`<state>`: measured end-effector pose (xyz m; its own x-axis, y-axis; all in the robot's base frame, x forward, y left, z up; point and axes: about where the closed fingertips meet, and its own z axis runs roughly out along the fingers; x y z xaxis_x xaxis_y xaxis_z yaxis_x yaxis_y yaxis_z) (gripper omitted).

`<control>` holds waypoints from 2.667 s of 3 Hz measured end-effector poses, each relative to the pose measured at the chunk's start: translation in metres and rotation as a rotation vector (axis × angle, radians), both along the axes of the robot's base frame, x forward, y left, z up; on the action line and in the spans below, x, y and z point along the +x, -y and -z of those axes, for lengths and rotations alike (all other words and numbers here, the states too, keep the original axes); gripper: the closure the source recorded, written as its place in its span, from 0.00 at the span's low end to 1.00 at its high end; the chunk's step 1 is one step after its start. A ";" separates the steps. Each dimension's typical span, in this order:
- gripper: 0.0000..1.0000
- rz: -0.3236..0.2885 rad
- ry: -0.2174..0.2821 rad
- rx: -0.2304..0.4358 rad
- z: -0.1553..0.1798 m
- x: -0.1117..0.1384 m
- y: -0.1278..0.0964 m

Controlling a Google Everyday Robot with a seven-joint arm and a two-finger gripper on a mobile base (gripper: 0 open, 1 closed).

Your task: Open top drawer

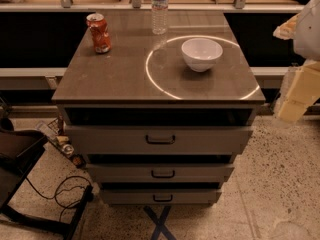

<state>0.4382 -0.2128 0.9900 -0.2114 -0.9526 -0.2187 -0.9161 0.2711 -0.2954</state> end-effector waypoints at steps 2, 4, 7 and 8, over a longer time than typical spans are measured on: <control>0.00 -0.016 -0.004 -0.065 0.014 -0.001 -0.004; 0.00 -0.117 -0.058 -0.183 0.078 -0.015 -0.015; 0.00 -0.217 -0.149 -0.075 0.185 -0.020 -0.084; 0.00 -0.229 -0.179 -0.092 0.209 -0.012 -0.100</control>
Offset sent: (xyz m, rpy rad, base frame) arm -0.0031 0.0102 -0.0442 -0.1931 0.0306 0.0477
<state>0.4258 -0.1128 0.7808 -0.0166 -0.9941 -0.1074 -0.9900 0.0314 -0.1378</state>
